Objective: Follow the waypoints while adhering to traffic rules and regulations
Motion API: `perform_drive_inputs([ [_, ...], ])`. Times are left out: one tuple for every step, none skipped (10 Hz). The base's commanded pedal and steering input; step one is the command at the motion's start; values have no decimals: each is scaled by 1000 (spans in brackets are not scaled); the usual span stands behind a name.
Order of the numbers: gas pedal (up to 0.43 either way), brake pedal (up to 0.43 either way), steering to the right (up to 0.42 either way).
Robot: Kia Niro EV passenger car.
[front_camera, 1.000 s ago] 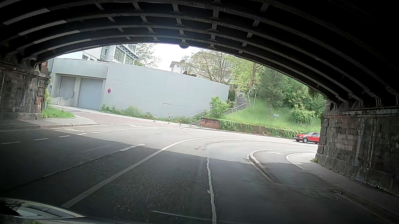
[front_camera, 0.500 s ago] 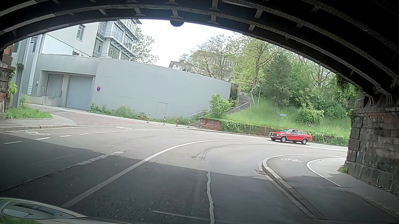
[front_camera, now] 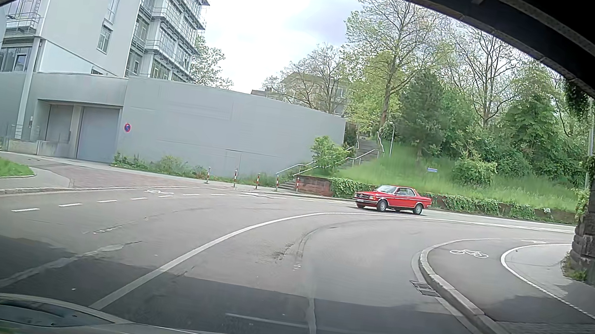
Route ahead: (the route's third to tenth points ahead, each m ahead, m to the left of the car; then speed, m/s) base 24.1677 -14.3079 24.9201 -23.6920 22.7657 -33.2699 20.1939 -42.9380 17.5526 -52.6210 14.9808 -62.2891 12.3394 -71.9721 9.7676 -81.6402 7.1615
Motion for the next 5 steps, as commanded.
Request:
perform_drive_inputs([
  [0,128,9],
  [0,122,13],
  [0,110,18],
  [0,43,25],
  [0,0,37],
])
